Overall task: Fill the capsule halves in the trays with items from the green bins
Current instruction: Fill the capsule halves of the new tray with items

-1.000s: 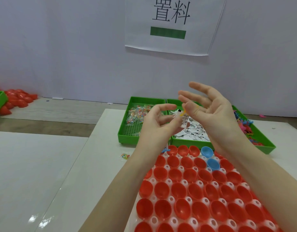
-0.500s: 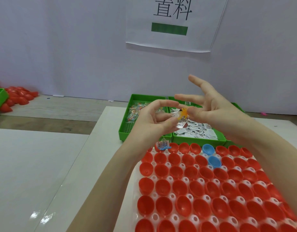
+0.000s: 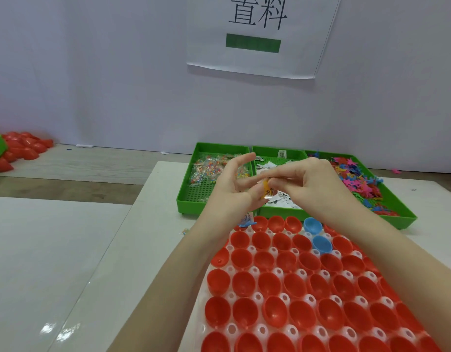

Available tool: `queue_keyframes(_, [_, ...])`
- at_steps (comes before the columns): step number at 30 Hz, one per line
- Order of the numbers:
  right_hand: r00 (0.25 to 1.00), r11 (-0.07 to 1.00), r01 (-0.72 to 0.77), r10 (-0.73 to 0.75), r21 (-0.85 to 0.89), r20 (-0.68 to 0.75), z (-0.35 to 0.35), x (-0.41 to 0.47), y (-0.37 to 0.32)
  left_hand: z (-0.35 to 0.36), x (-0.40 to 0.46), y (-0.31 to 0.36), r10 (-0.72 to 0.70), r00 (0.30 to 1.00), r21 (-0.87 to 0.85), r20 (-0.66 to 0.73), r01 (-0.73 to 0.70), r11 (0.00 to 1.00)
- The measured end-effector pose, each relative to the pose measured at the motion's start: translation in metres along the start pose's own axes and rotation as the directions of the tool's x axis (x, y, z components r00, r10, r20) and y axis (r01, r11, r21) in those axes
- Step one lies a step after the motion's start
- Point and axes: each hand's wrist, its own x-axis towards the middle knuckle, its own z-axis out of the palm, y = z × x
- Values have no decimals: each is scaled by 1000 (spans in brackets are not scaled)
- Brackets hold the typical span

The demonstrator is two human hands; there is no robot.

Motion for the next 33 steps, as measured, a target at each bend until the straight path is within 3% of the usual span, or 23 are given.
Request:
queue_keyframes(3, [999, 1000, -11, 10, -21, -42, 5, 1, 9, 4, 2, -2, -53, 998, -1, -35, 53, 999])
queue_keyframes(5, [997, 999, -46, 47, 4, -57, 7, 4, 16, 2, 5, -5, 59, 994, 274, -95, -31, 961])
queue_keyframes(7, [995, 996, -90, 91, 14, -35, 12, 4, 22, -4, 6, -11, 209, 973, 617, -95, -107, 780])
queue_keyframes(9, [993, 992, -114, 116, -46, 36, 19, 3, 29, -8, 7, -21, 229, 973, 810, -30, -110, 576])
queue_keyframes(12, [988, 988, -127, 134, -92, 75, 29, 1, 37, -8, 6, -36, 130, 990, 950, 59, -95, 297])
queue_keyframes(14, [988, 988, -130, 136, -86, 72, 32, 1, 38, -7, 6, -43, 77, 993, 971, 87, -102, 215])
queue_keyframes(19, [993, 993, -97, 101, -67, 67, 38, 1, 39, -8, 6, -47, 25, 995, 967, 92, -96, 238])
queue_keyframes(26, [978, 983, -4, 43, -186, 206, 42, -1, 39, -8, 7, -50, 62, 992, 949, 110, -124, 289])
queue_keyframes(30, [989, 991, -17, 36, -130, 146, 41, 0, 37, -10, 9, -51, 71, 991, 940, 113, -130, 315])
queue_keyframes(33, [983, 977, 76, -40, -198, 180, 41, 0, 37, -10, 9, -52, 91, 989, 936, 120, -143, 321])
